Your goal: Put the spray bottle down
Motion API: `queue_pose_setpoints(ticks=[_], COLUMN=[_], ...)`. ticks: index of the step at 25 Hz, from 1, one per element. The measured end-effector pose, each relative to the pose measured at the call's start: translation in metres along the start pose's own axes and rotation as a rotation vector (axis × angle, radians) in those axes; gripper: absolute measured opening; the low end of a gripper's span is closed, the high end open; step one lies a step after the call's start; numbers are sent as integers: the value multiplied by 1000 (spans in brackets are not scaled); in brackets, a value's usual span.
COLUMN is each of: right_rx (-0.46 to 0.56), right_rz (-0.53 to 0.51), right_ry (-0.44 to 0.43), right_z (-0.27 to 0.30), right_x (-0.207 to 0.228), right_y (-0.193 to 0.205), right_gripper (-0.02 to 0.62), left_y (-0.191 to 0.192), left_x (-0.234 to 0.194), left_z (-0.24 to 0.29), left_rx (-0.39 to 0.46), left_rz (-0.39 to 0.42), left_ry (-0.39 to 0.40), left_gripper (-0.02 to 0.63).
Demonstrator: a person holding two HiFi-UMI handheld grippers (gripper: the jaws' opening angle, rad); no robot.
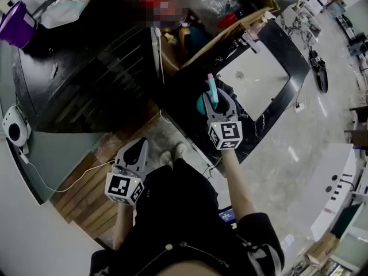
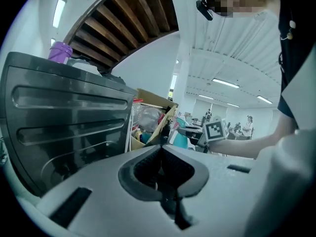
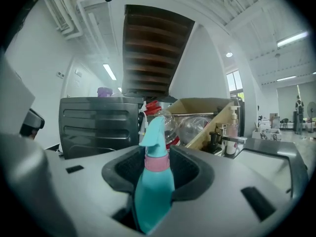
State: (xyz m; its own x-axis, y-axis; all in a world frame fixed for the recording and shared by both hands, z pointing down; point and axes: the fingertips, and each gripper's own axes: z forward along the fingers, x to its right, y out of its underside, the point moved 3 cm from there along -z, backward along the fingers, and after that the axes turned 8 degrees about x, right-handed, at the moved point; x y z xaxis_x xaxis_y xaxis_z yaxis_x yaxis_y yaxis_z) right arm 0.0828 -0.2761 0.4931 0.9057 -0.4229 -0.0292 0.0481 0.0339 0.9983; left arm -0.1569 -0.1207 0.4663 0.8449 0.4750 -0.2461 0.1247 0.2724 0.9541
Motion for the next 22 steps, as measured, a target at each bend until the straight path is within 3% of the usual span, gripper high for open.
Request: queue_pose_setpoints(ticks=[10,15,22], right_rx=[33,-3,-34], right_rz=[55,62,73], right_ry=[-57,-114,-93], right_z=[15,5,-12], right_x=[17,21,29], right_y=[13,18,14], right_gripper=[161,165,198], left_y=[3,1,4], left_x=[6,14,31], left_z=[18,29,41], left_rx=[-26,-28,-18], left_rz=[-18,-16,-16], left_ry=[-34,-20,20], left_gripper=[8,8,8])
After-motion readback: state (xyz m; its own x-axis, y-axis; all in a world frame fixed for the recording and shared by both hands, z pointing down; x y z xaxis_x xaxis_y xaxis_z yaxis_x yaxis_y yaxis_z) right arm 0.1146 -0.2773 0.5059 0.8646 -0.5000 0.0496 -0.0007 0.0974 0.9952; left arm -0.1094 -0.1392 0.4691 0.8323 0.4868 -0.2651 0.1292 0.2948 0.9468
